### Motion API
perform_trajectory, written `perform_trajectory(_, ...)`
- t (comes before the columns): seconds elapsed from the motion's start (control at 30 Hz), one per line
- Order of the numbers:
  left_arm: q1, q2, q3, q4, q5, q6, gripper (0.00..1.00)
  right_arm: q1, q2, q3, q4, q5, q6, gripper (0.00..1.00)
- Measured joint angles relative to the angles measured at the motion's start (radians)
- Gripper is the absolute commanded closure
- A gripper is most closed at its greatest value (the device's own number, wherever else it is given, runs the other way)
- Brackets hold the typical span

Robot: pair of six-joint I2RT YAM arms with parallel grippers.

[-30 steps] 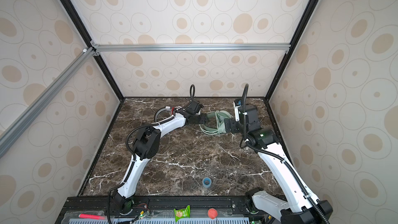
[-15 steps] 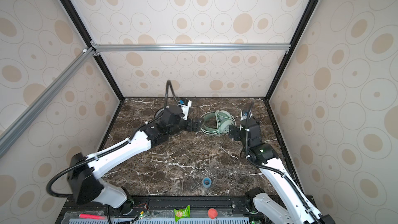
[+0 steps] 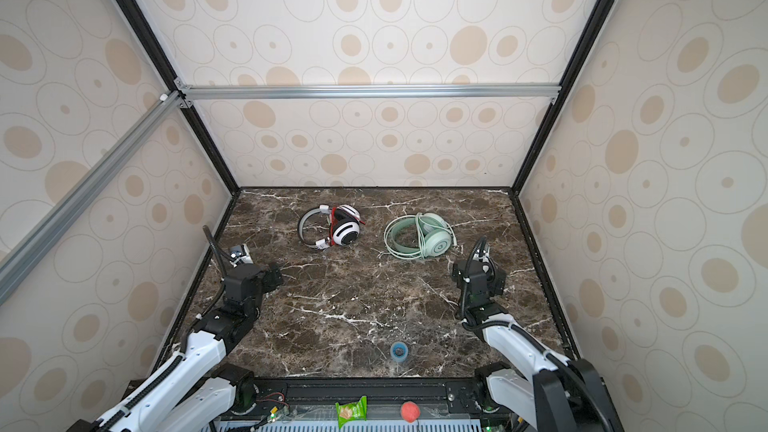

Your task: Wrap the headphones

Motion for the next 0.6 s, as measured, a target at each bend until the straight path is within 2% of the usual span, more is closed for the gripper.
perform_trajectory(0.2, 0.082, 0.199, -0.1, 0.33, -0.058, 0.106, 0.02, -0.041, 0.228, 0.027, 0.174, -0.079, -0.07, 0.0)
perform_trajectory(0.33, 0.102, 0.366, -0.171, 0.629, -0.051, 0.199, 0.02, -0.072, 0.344, 0.083, 0.282, -0.13, -0.104, 0.0)
perform_trajectory(0.47, 0.114, 0.537, -0.173, 0.857, -0.006, 0.274, 0.02, -0.101, 0.368, 0.097, 0.312, -0.171, -0.105, 0.0)
perform_trajectory(0.6, 0.132, 0.673, -0.124, 1.014, 0.075, 0.334, 0.02, -0.123, 0.37, 0.111, 0.311, -0.199, -0.103, 0.0)
